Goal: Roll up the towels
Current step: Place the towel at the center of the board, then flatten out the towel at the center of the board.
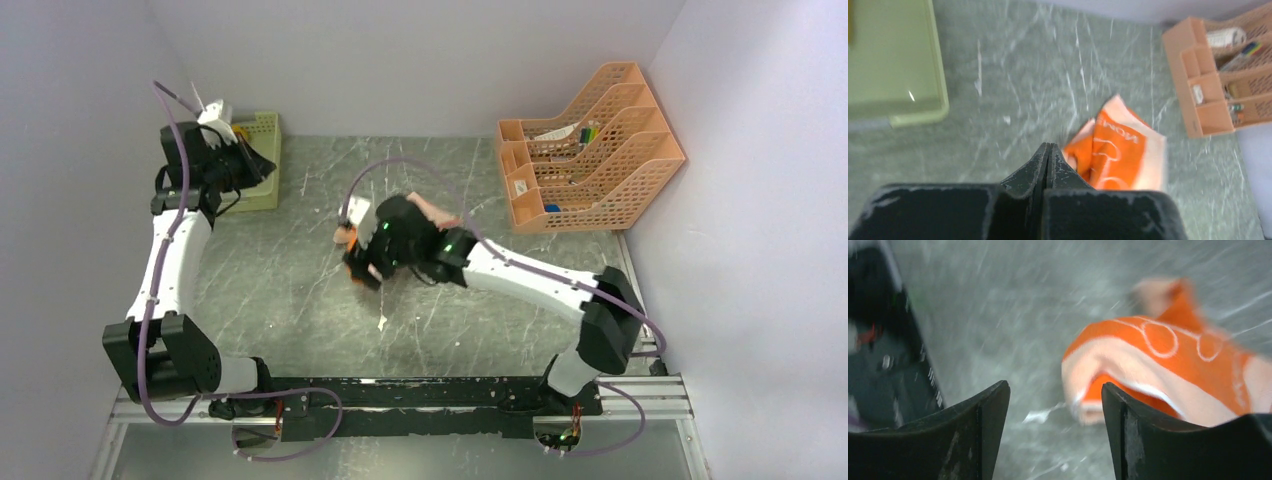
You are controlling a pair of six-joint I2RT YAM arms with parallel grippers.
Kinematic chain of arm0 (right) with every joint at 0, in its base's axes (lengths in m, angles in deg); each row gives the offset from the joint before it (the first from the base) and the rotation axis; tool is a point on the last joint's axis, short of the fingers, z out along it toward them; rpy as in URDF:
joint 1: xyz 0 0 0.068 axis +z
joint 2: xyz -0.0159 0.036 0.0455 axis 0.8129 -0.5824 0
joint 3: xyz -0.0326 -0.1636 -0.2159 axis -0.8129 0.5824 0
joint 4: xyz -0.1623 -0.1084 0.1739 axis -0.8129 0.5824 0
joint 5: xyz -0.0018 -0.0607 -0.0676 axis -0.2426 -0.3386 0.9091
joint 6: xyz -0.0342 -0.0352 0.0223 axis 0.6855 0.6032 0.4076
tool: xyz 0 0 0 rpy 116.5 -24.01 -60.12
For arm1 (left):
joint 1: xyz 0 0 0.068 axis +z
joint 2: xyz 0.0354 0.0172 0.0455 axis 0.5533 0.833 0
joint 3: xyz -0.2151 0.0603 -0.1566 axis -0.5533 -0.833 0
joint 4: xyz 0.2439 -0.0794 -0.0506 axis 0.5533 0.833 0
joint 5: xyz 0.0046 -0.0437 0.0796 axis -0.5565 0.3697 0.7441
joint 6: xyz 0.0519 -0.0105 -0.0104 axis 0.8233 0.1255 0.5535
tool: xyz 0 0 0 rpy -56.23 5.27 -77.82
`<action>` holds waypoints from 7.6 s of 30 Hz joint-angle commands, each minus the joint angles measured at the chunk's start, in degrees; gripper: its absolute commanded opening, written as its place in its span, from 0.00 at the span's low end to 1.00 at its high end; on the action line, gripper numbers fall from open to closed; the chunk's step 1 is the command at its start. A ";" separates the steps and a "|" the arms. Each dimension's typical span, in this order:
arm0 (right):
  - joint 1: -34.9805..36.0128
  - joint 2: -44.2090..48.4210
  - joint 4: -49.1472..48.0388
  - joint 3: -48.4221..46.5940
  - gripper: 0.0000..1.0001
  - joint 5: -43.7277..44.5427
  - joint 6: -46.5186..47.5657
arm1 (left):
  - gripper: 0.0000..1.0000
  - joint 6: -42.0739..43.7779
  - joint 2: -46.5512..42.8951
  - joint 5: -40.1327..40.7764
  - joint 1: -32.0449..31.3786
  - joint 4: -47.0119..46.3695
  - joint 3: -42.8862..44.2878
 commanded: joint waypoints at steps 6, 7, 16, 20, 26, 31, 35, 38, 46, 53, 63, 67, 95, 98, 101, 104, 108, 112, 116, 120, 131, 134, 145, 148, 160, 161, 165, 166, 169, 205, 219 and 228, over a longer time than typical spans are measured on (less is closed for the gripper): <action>-10.43 15.60 -13.83 24.04 1.00 -1.17 -15.09 | 0.29 -0.02 1.56 -2.80 -13.98 -2.26 -11.67; -13.80 15.83 -15.25 24.81 1.00 -1.57 -16.17 | 0.30 -0.12 2.48 -2.28 -16.10 -2.55 -11.70; -34.45 -0.96 -17.57 18.79 0.92 -11.50 -21.54 | 0.34 -0.19 7.02 0.29 -21.34 -4.00 -11.68; -36.01 -11.62 -12.65 9.56 0.72 -12.41 -19.77 | 0.33 1.78 7.62 1.64 -21.35 -1.77 -10.80; -36.83 -19.43 -12.72 4.28 0.60 -15.83 -18.48 | 0.33 3.09 7.60 2.13 -21.35 -0.32 -11.20; -36.94 -23.39 -10.76 3.21 0.55 -16.88 -18.14 | 0.32 3.43 7.83 2.22 -21.35 0.12 -11.44; -37.23 -23.48 -12.67 5.98 0.59 -16.54 -18.48 | 0.32 3.82 8.24 2.25 -21.33 0.43 -11.24; -37.80 -23.62 -14.01 7.56 0.60 -16.97 -18.73 | 0.32 4.23 8.95 2.01 -21.30 0.87 -10.64; -38.21 -24.06 -14.08 8.70 0.60 -16.32 -17.86 | 0.31 4.32 9.23 2.07 -21.33 1.29 -10.13; -38.20 -22.87 -15.53 10.07 0.22 -19.84 -19.03 | 0.32 4.50 8.64 2.65 -21.30 1.93 -10.21; -38.22 -14.04 -16.73 -4.32 0.00 -24.52 -27.39 | 0.32 -1.72 1.75 -11.05 -8.11 -2.84 -12.51; -36.24 -18.58 -24.18 -22.28 0.00 -23.79 -35.14 | 0.32 -2.43 -3.21 -9.04 -3.47 -3.56 -12.14; -34.73 -1.10 -20.45 -23.29 0.00 -2.89 -24.10 | 0.42 -0.41 -13.11 -14.47 -6.19 -7.10 -17.56; -37.56 1.25 -16.06 -15.09 0.00 -1.16 -22.19 | 0.42 -2.05 -11.00 -13.04 -7.02 -9.27 -20.07; -38.12 3.00 -13.41 -7.60 0.00 0.95 -20.05 | 0.42 -4.41 -6.47 -11.86 -9.18 -12.12 -21.18; -38.32 3.76 -11.82 -1.01 0.00 1.60 -19.74 | 0.41 -5.02 -1.15 -11.22 -12.76 -14.32 -19.68; -38.51 3.29 -8.99 5.57 0.00 1.73 -20.85 | 0.41 -1.94 8.26 -9.27 -20.68 -12.95 -13.37; -38.62 3.51 -9.64 9.12 0.00 0.80 -22.48 | 0.40 2.46 15.67 -6.24 -26.18 -5.92 -8.72; -38.61 3.08 -8.59 10.73 0.00 1.80 -23.25 | 0.43 3.31 14.53 0.76 -26.71 -2.95 -11.88; -38.63 4.25 -9.47 15.33 0.00 1.19 -24.06 | 0.62 7.03 11.86 0.53 -26.79 1.18 -14.08; -38.66 4.67 -9.53 18.72 0.00 -0.76 -23.85 | 0.76 13.61 9.62 1.39 -28.93 1.74 -18.96; -38.67 5.06 -9.33 18.59 0.00 -0.86 -23.66 | 0.75 15.21 11.57 3.53 -29.16 1.63 -18.47; -38.67 6.88 -8.80 20.55 0.00 -0.32 -22.67 | 0.36 17.31 18.67 6.65 -29.60 2.71 -14.52; -38.72 6.94 -8.89 20.89 0.00 -0.21 -22.45 | 0.07 16.39 19.20 5.48 -29.61 2.41 -14.26; -38.59 9.32 -12.86 15.41 0.00 -1.61 -25.83 | 0.07 8.75 9.43 10.31 -14.35 -0.52 -0.95; -38.54 9.07 -14.39 14.34 0.00 -3.29 -26.91 | 0.07 8.25 9.14 10.21 -12.74 -1.03 1.13; -38.24 5.95 -17.74 5.24 0.00 -8.30 -27.62 | 0.07 9.55 12.67 11.23 -10.63 2.93 15.37; -38.27 4.97 -17.56 1.90 0.00 -10.28 -26.81 | 0.07 10.06 14.06 11.69 -10.57 4.62 19.78; -38.13 4.64 -17.30 -5.85 0.00 -13.20 -24.42 | 0.07 11.09 16.47 12.59 -10.54 9.29 30.14; -38.32 -19.77 -7.90 -4.26 0.76 -7.47 -21.37 | 0.07 15.14 6.20 8.37 -10.71 8.09 -8.08; -38.36 -37.95 -3.30 -19.48 0.69 -5.75 -23.06 | 0.07 16.82 8.71 8.10 -10.65 8.13 -8.34; -38.38 -37.81 -0.42 -32.60 0.00 -11.45 -21.03 | 0.07 16.44 12.26 10.69 -7.43 9.20 -0.30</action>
